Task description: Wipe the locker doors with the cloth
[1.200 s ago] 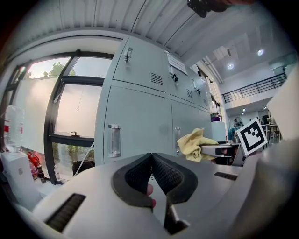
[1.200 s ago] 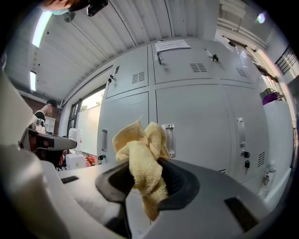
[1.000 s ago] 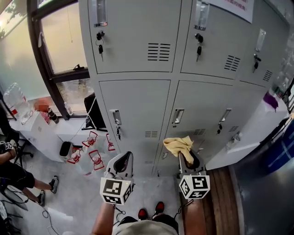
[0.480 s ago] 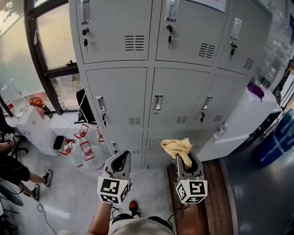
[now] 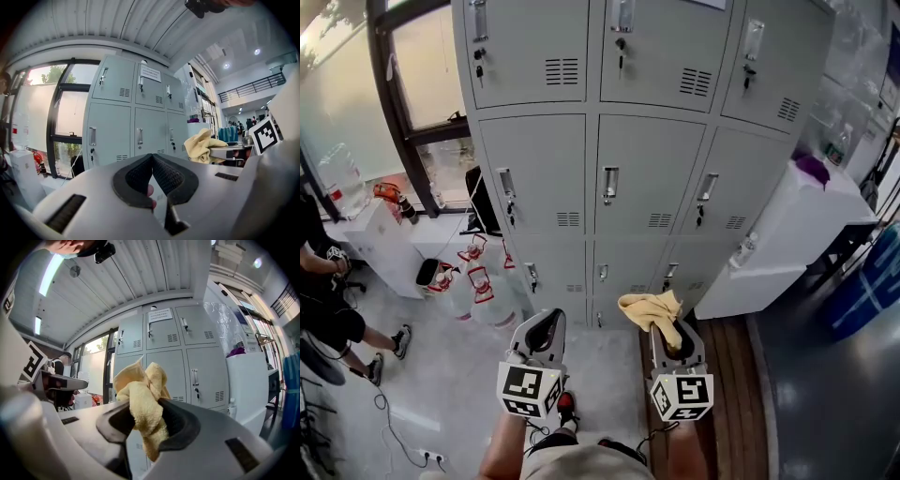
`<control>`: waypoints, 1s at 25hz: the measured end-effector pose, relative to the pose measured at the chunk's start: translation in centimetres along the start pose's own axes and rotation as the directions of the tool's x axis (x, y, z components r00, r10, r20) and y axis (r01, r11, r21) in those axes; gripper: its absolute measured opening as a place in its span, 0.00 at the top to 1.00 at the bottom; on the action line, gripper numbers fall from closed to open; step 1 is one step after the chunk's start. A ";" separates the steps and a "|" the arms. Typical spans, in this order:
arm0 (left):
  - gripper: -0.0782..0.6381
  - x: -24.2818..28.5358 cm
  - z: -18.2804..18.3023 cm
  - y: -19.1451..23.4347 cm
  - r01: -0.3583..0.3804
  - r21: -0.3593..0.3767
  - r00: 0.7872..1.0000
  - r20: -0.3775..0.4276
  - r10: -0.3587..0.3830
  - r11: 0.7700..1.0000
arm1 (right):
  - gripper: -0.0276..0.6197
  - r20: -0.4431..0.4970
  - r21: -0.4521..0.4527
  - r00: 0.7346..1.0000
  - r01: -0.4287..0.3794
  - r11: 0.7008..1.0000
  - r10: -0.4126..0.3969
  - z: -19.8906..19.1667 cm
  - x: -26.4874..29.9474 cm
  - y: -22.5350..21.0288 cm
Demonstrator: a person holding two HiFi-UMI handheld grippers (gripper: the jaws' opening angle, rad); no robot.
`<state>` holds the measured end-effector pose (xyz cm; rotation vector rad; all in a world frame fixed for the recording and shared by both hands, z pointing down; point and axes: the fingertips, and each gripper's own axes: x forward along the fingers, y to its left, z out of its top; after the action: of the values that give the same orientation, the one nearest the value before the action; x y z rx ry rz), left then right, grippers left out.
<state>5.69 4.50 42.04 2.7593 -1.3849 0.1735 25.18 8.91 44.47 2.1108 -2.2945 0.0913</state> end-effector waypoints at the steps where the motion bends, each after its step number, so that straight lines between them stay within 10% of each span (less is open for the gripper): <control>1: 0.86 -0.6 -0.2 -0.5 -0.004 -0.001 1.000 -0.001 0.004 1.000 | 0.74 -0.002 0.004 1.000 -0.005 1.000 0.005 -0.3 -0.8 0.1; 25: 0.86 -6.6 -1.5 -5.5 -0.021 -0.002 1.000 0.012 0.021 1.000 | 0.75 -0.001 0.007 1.000 -0.022 1.000 0.022 -1.9 -8.1 1.1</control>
<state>6.00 13.19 42.74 2.7494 -1.4171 0.1566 24.73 17.20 45.84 2.0880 -2.3208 0.1007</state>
